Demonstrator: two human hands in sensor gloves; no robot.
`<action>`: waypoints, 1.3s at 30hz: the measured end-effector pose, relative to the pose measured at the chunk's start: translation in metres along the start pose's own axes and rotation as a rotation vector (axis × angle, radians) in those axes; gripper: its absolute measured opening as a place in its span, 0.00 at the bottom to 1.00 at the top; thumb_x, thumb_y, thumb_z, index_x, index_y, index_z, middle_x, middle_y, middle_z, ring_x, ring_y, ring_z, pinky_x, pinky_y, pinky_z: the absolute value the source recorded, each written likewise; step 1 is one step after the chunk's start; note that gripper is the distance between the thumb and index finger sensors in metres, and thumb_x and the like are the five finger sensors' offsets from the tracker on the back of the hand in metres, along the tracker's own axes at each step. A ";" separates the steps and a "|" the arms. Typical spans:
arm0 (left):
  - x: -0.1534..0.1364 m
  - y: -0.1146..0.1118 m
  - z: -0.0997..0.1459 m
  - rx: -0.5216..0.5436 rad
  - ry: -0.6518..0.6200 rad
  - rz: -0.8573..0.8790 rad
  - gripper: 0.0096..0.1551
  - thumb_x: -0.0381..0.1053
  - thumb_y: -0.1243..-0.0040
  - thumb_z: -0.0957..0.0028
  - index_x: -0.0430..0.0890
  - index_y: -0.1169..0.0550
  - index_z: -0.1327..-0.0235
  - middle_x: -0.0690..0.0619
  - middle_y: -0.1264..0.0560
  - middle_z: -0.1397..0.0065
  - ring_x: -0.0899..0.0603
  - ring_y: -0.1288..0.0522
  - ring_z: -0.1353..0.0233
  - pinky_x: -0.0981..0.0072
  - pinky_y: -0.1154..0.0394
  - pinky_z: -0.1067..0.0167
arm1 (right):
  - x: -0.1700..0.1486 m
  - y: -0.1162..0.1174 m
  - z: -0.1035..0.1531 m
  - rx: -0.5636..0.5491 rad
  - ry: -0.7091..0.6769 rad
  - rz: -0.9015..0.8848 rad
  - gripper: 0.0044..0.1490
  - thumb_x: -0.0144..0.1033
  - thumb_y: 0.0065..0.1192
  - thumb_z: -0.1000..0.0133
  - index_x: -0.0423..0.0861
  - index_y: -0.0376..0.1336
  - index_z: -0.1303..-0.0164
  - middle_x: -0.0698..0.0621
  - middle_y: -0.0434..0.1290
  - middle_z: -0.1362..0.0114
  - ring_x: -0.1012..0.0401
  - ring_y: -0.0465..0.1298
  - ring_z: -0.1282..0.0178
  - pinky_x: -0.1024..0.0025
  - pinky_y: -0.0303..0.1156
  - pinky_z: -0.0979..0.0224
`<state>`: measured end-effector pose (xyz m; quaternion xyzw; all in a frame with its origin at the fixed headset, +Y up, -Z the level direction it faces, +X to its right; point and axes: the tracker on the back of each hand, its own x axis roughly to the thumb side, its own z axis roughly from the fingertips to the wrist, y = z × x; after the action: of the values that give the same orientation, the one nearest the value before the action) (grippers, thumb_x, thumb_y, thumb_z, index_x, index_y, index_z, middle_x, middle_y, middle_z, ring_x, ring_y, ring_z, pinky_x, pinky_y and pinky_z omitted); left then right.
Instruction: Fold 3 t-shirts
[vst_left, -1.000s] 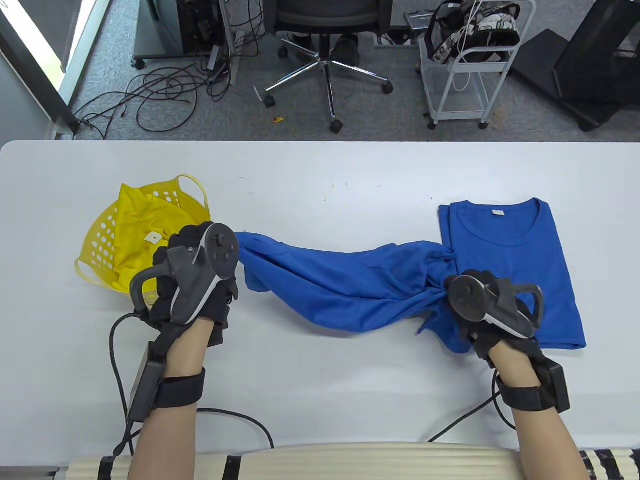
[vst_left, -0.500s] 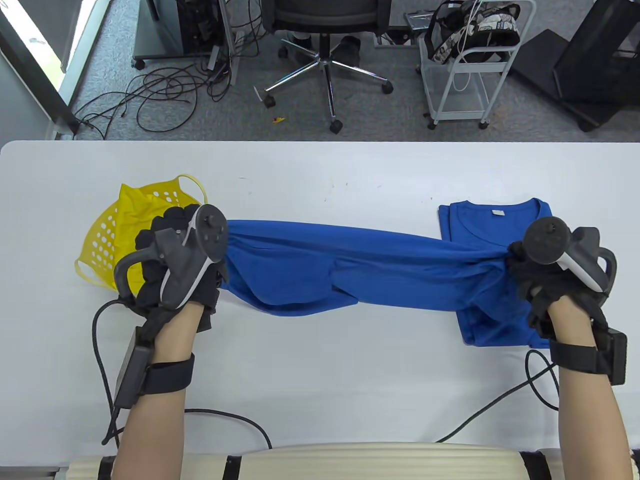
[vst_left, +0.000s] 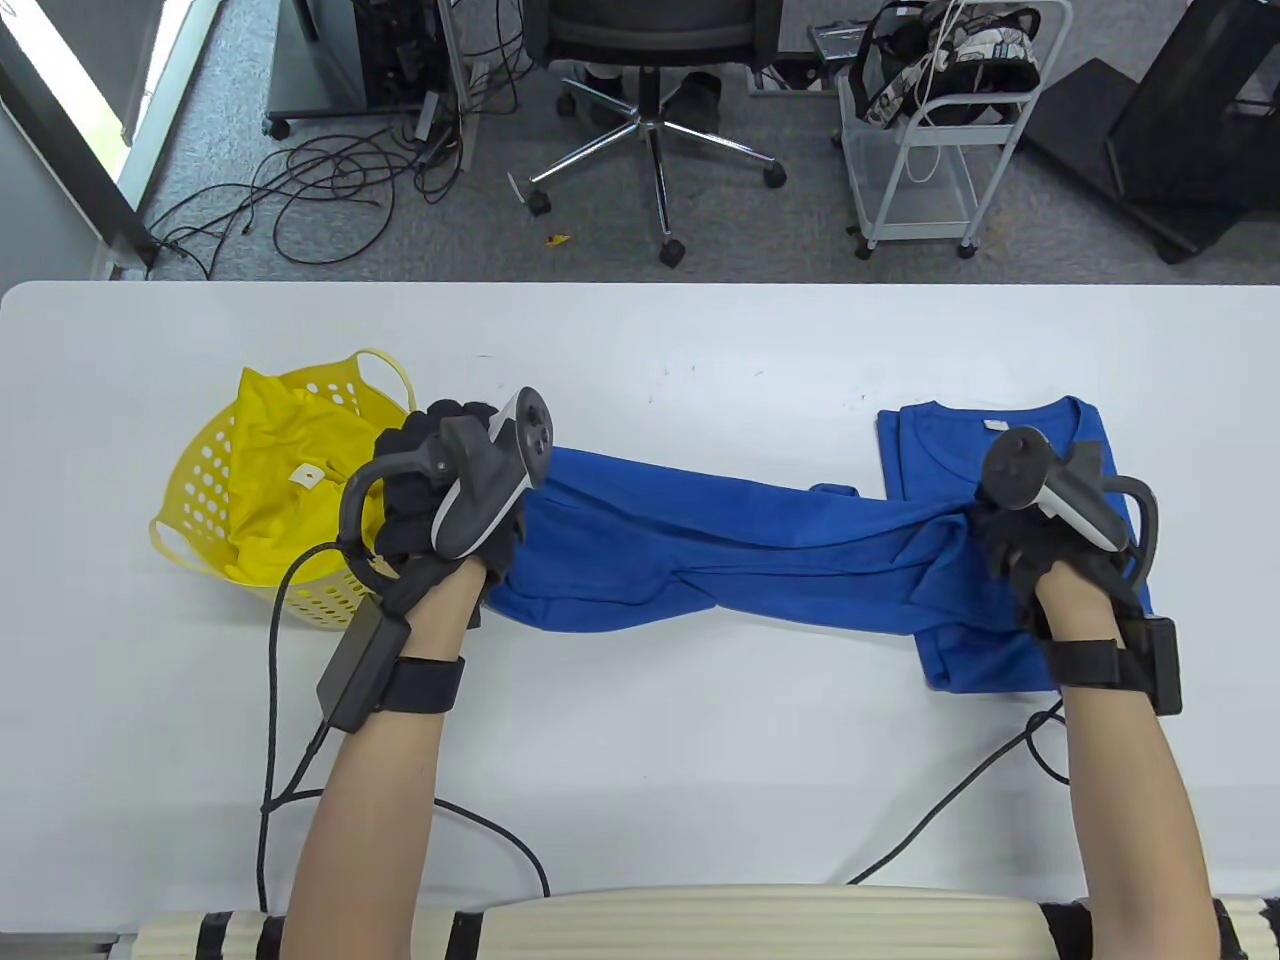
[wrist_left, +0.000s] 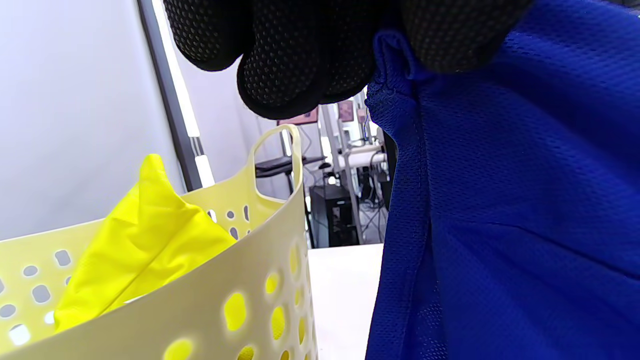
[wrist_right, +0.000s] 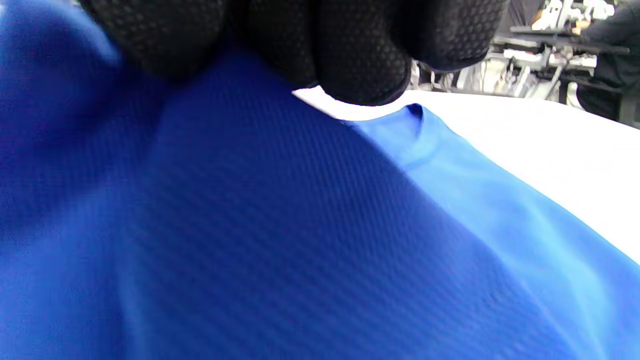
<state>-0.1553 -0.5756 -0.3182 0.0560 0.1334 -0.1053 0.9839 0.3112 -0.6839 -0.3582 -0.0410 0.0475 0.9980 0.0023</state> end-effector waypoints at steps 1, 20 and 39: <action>0.000 0.000 0.000 0.000 0.001 0.001 0.21 0.56 0.39 0.57 0.56 0.20 0.50 0.48 0.22 0.43 0.48 0.20 0.47 0.54 0.29 0.37 | 0.004 -0.005 0.002 -0.027 -0.017 -0.005 0.28 0.39 0.65 0.53 0.48 0.64 0.42 0.46 0.71 0.40 0.48 0.73 0.43 0.47 0.67 0.37; -0.008 -0.002 0.014 0.002 -0.023 -0.019 0.21 0.56 0.39 0.56 0.56 0.21 0.49 0.49 0.22 0.43 0.48 0.20 0.47 0.54 0.29 0.37 | 0.069 0.057 0.002 0.136 -0.220 0.337 0.31 0.42 0.73 0.58 0.63 0.64 0.44 0.47 0.67 0.35 0.47 0.70 0.38 0.44 0.63 0.32; -0.039 -0.004 0.038 -0.148 -0.003 -0.142 0.21 0.56 0.39 0.55 0.57 0.21 0.48 0.49 0.22 0.42 0.48 0.20 0.46 0.54 0.30 0.36 | 0.005 -0.030 0.055 -0.006 -0.078 0.025 0.25 0.40 0.62 0.53 0.48 0.67 0.45 0.44 0.72 0.43 0.52 0.75 0.54 0.54 0.70 0.46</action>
<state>-0.1830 -0.5772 -0.2714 -0.0267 0.1427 -0.1647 0.9756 0.3019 -0.6489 -0.3070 -0.0016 0.0451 0.9989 -0.0084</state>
